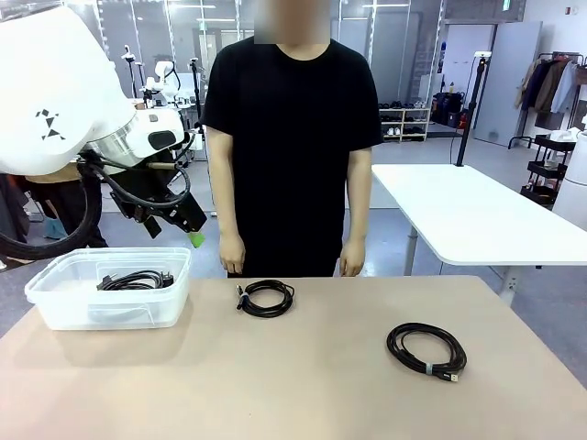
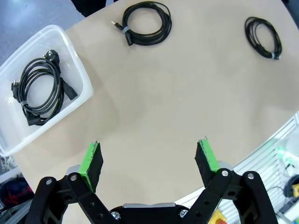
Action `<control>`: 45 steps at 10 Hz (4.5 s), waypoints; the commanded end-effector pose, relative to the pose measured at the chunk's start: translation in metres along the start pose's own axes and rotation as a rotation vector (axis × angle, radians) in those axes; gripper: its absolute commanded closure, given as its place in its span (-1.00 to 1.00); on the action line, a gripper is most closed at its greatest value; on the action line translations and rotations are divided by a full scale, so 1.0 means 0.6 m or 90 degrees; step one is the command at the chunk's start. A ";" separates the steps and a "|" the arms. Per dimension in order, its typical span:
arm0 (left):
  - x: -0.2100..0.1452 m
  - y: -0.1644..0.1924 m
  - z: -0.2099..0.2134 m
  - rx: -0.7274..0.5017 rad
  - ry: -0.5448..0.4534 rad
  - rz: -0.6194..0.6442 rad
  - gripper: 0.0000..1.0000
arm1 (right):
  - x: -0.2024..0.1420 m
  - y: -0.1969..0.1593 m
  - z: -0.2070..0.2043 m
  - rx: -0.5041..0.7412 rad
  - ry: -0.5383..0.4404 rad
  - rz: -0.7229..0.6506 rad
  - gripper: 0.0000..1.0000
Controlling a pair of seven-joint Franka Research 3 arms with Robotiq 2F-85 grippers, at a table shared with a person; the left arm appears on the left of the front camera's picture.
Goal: Organize and store the cables.
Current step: Place the USB Extension Cable into the Organizing box.
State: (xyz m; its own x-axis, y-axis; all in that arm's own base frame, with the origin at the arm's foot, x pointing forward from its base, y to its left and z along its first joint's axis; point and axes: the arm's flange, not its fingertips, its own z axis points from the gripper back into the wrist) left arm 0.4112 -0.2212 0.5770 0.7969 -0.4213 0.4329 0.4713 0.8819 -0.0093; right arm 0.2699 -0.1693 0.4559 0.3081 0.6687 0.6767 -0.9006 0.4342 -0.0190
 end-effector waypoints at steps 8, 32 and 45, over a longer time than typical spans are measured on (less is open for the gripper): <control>0.167 -0.108 -0.315 0.079 0.102 0.252 -1.00 | 0.002 -0.004 -0.003 -0.003 0.000 0.003 -1.00; 0.241 0.033 -0.588 0.145 0.107 0.340 -0.33 | 0.002 -0.004 -0.003 -0.003 0.000 0.003 -1.00; 0.237 0.035 -0.532 0.093 0.100 0.320 1.00 | 0.002 -0.004 -0.003 -0.003 0.000 0.003 -1.00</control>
State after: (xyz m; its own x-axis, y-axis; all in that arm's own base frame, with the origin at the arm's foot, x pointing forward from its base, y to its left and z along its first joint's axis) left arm 0.6703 -0.3409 0.3285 0.9637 0.0724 0.2569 -0.0692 0.9974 -0.0216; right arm 0.2705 -0.1691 0.4554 0.3093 0.6693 0.6755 -0.9010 0.4336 -0.0171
